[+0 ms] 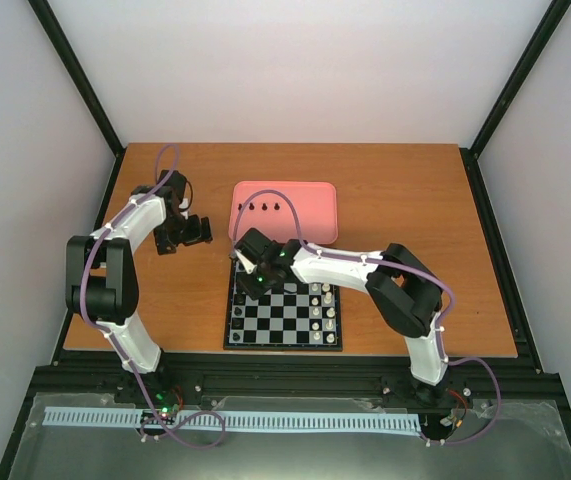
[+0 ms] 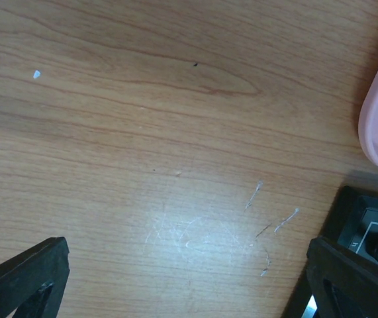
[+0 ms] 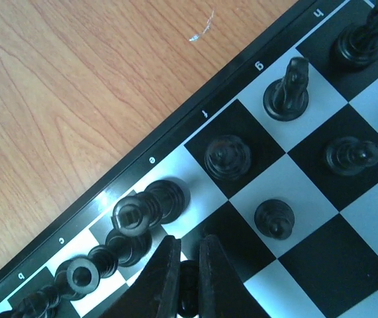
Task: Set up the chess pieces on the board
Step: Place the chess piece on the chessboard.
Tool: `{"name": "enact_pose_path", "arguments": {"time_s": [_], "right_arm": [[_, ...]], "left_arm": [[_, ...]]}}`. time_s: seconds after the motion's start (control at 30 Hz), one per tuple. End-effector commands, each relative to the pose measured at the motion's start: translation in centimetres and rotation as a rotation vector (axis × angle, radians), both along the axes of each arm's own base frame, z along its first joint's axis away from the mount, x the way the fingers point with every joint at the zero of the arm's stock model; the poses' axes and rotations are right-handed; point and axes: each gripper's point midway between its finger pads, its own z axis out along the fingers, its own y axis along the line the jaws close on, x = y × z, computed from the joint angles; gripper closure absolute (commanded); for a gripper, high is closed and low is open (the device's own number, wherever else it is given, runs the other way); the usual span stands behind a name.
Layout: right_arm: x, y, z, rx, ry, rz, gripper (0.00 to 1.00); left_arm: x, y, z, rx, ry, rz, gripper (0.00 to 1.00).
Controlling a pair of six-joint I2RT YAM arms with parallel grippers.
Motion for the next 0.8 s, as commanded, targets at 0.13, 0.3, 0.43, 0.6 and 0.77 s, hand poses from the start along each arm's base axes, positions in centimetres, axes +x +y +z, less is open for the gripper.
{"name": "enact_pose_path", "arguments": {"time_s": [0.13, 0.3, 0.43, 0.6, 0.77], "right_arm": [[0.8, 1.0, 0.3, -0.003, -0.040, 0.005, 0.96], [0.9, 0.8, -0.1, -0.017, -0.036, 0.001, 0.95], [0.9, 0.5, -0.4, -0.026, -0.035, 0.000, 0.95], [1.0, 0.3, -0.7, -0.035, -0.033, -0.006, 0.94], [1.0, 0.2, -0.9, -0.041, -0.024, -0.007, 0.87]], "left_arm": [[0.3, 0.2, 0.9, 0.007, -0.041, -0.013, 0.00], [0.3, 0.3, 0.7, 0.008, -0.038, -0.012, 0.00], [0.3, 0.3, 0.6, 0.007, -0.034, -0.011, 0.00], [0.3, 0.3, 0.7, 0.008, -0.036, -0.010, 0.00], [0.2, 0.3, 0.8, 0.011, -0.037, -0.011, 0.00]]}}
